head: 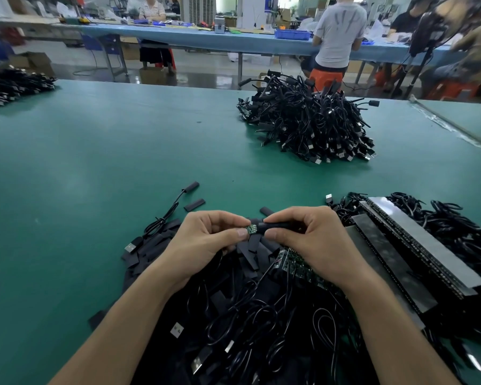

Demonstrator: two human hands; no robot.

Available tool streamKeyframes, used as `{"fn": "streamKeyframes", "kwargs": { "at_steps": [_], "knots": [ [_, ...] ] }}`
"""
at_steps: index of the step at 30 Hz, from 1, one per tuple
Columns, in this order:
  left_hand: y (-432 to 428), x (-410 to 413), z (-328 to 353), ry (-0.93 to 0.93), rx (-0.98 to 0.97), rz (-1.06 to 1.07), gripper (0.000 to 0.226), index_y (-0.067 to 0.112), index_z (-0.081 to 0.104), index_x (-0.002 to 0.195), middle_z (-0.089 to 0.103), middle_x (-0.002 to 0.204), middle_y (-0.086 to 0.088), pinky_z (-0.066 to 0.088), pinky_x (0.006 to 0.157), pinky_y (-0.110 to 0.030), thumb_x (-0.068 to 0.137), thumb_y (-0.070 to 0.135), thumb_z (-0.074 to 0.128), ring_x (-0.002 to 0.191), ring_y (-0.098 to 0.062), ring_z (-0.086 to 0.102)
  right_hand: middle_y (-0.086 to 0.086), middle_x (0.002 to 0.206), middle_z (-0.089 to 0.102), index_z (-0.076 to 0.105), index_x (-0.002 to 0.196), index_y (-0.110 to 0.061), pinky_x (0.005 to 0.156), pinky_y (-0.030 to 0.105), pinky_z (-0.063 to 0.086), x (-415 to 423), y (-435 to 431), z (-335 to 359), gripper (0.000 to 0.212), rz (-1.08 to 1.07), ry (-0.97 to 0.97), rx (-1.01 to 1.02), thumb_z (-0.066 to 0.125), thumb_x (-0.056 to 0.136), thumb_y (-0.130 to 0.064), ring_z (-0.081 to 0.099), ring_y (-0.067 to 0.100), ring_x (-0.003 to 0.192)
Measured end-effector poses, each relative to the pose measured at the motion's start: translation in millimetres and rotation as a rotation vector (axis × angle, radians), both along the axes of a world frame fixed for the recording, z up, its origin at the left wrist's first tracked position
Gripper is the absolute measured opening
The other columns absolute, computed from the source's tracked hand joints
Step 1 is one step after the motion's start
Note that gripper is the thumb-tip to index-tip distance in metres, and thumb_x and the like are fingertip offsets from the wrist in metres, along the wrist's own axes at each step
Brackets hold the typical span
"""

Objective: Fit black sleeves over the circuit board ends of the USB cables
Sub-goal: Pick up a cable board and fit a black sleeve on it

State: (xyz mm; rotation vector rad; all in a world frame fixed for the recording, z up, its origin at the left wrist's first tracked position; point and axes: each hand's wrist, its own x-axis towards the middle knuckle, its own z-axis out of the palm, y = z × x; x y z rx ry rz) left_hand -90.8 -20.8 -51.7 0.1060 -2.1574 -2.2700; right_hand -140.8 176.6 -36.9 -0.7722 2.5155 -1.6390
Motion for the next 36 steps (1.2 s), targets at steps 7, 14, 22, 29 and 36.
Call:
{"fn": "streamKeyframes", "kwargs": {
  "at_steps": [7,14,22,29,36],
  "knots": [
    [-1.1,-0.6,-0.8,0.001,-0.001,-0.01,0.022,0.018,0.08,0.076,0.068,0.063,-0.001,0.044,0.052,-0.012,0.084,-0.001,0.072,0.05,-0.004,0.054,-0.006,0.081,0.077,0.079,0.091,-0.019,0.078,0.026,0.056,-0.6,0.1,-1.2,0.017,-0.01,-0.025,-0.013,0.083,0.075,-0.012,0.071,0.008,0.078],
    [-3.1,-1.7,-3.4,-0.025,-0.001,-0.032,0.019,0.016,0.079,0.079,0.068,0.063,-0.001,0.044,0.051,-0.012,0.086,0.0,0.071,0.05,-0.003,0.054,-0.002,0.077,0.077,0.079,0.087,-0.021,0.076,0.032,0.058,-1.8,0.5,-2.8,0.015,0.022,-0.05,-0.01,0.083,0.076,-0.012,0.073,0.018,0.077],
    [-5.1,-1.6,-4.7,-0.026,-0.02,-0.063,0.007,0.015,0.08,0.084,0.07,0.069,-0.005,0.045,0.053,-0.013,0.078,0.012,0.077,0.053,-0.005,0.055,-0.006,0.069,0.074,0.08,0.087,-0.017,0.062,0.016,0.047,-2.9,1.8,-4.7,0.012,0.014,-0.041,0.014,0.083,0.076,-0.013,0.063,0.0,0.061],
    [-4.9,-2.0,-5.9,0.011,0.022,-0.076,0.018,0.017,0.081,0.083,0.069,0.067,-0.004,0.044,0.053,-0.013,0.066,0.022,0.079,0.052,-0.005,0.054,0.0,0.078,0.077,0.077,0.087,-0.024,0.069,0.018,0.054,-1.9,1.5,-3.1,0.019,0.053,-0.077,-0.04,0.083,0.075,-0.01,0.068,0.005,0.069],
    [-5.9,-1.8,-7.2,0.012,-0.013,-0.102,0.021,0.018,0.08,0.084,0.072,0.074,-0.008,0.046,0.057,-0.014,0.064,0.025,0.081,0.057,-0.008,0.056,-0.006,0.082,0.077,0.078,0.091,-0.024,0.074,0.014,0.052,-3.4,1.2,-6.0,0.023,0.017,-0.037,-0.002,0.085,0.074,-0.011,0.072,0.006,0.078]
  ]
}}
